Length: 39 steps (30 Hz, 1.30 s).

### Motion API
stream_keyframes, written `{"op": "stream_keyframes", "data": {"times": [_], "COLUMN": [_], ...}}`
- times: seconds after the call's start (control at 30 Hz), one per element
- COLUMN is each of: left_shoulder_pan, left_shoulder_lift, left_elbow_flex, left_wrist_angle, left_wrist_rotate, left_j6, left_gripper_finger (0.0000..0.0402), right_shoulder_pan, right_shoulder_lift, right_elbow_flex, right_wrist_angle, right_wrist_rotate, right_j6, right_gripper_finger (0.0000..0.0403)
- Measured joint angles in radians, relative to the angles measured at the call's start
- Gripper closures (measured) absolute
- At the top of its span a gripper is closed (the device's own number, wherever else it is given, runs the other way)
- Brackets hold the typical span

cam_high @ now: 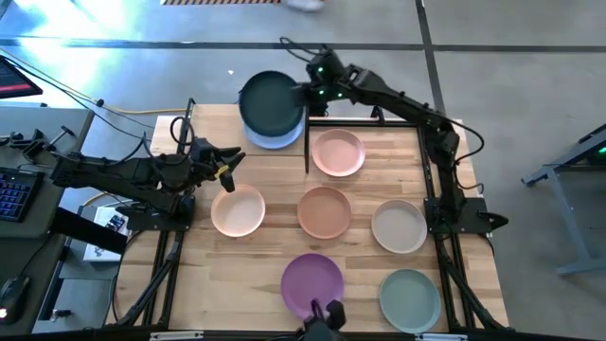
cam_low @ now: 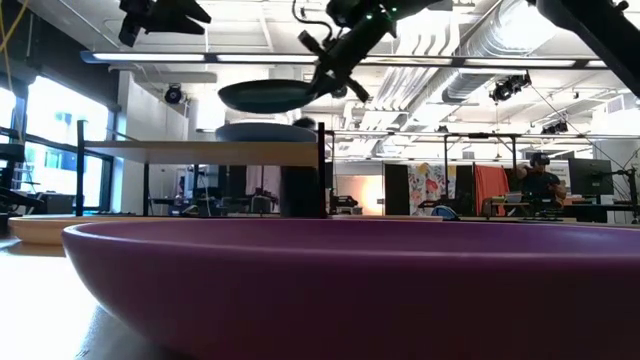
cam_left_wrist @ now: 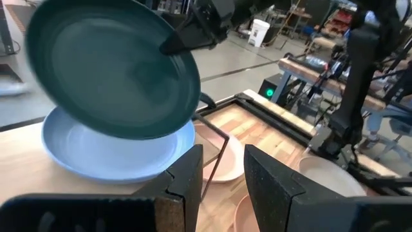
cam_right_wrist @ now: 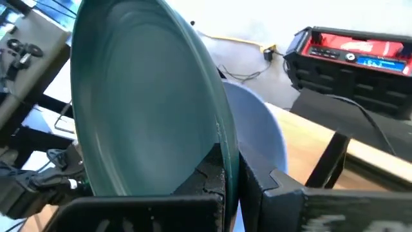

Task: Place and stack plates onto a shelf
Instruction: Stack the dark green plate on top of the blue plate on the shelf

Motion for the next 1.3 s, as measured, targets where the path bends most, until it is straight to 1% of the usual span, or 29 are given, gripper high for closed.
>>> {"op": "stream_keyframes", "data": {"times": [0.17,0.3,0.6,0.67,1.3], "left_shoulder_pan": [0.000,0.000,0.000,0.000,0.000], "left_shoulder_lift": [0.000,0.000,0.000,0.000,0.000], "left_elbow_flex": [0.000,0.000,0.000,0.000,0.000], "left_wrist_angle": [-0.030,-0.032,-0.050,-0.049,-0.054], "left_wrist_rotate": [0.004,0.013,0.029,0.029,0.028], "left_j6": [0.000,0.000,-0.001,-0.001,-0.001], "left_gripper_finger": [0.0298,0.0298,0.0298,0.0298,0.0298], "right_shoulder_pan": [0.017,0.023,0.043,0.050,0.044], "right_shoulder_lift": [0.011,0.011,0.047,0.051,0.062], "right_elbow_flex": [0.000,0.000,-0.002,-0.002,-0.016], "right_wrist_angle": [-0.006,-0.006,-0.044,-0.042,-0.051], "right_wrist_rotate": [0.024,0.073,0.087,0.107,0.115], "right_j6": [0.051,0.074,0.099,0.099,0.074], "right_gripper_finger": [0.0403,0.0403,0.0403,0.0403,0.0402]}}
